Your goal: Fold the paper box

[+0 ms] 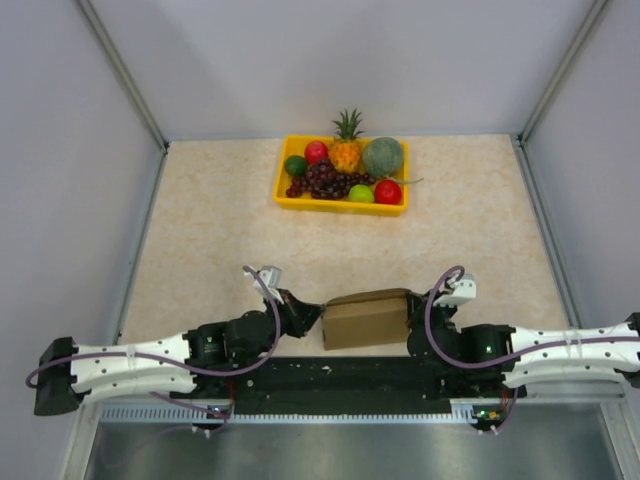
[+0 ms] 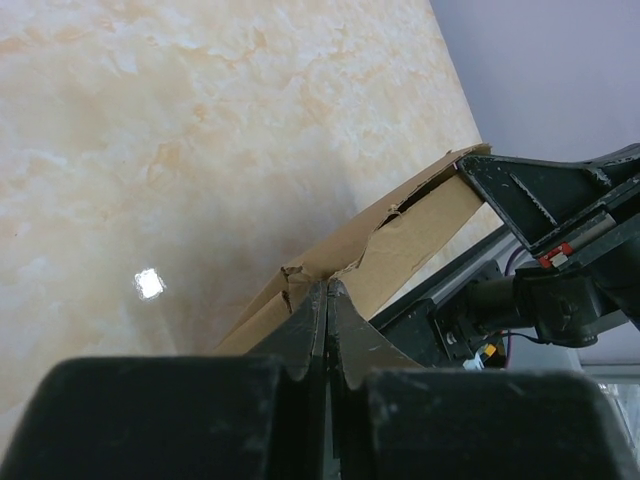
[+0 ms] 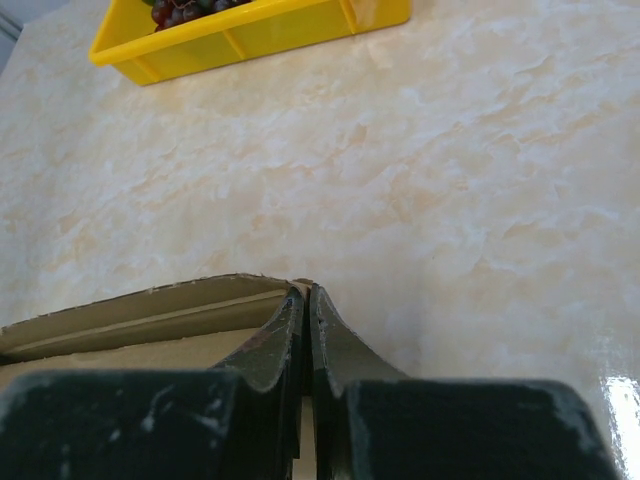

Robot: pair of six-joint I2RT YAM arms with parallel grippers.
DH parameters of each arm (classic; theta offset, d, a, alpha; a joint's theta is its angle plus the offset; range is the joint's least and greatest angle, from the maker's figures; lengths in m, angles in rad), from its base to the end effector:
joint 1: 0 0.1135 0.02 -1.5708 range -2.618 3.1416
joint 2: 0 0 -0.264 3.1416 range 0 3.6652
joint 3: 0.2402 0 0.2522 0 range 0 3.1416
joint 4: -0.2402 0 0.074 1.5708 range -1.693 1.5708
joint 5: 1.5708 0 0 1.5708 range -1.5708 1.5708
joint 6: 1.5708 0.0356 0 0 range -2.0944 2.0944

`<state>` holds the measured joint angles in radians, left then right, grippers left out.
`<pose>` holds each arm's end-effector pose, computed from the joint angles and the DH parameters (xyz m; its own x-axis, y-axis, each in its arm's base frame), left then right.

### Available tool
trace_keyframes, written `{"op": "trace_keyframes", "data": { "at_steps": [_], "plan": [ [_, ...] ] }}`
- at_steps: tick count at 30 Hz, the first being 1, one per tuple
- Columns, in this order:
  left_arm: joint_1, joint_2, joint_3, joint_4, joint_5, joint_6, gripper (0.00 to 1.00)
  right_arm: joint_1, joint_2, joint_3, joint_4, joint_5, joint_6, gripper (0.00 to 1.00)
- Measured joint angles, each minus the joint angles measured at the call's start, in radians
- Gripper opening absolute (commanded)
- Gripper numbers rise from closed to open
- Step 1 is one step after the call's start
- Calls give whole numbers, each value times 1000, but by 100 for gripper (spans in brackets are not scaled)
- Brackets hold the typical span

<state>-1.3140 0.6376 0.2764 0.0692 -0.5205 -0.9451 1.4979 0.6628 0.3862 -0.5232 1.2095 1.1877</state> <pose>0.0574 -0.1490 0.2100 -0.6249 -0.3889 -0.6769 0.3613 0.6245 -0.6924 0.0423 0.1215 0.2047 -0.3025 0.3595 -0.8828 -0.0656 0.9161 0.3956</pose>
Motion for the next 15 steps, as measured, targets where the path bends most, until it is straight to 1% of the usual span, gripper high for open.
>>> {"op": "trace_keyframes", "data": {
  "at_steps": [5, 10, 15],
  "plan": [
    [2, 12, 21, -21, -1, -21, 0, 1, 2, 0, -1, 3, 1, 0],
    [2, 74, 83, -71, -11, -21, 0, 2, 10, 0, -4, 15, 3, 0],
    [3, 116, 96, -65, -33, -30, 0, 7, 21, 1, -11, 31, 4, 0]
  ]
}}
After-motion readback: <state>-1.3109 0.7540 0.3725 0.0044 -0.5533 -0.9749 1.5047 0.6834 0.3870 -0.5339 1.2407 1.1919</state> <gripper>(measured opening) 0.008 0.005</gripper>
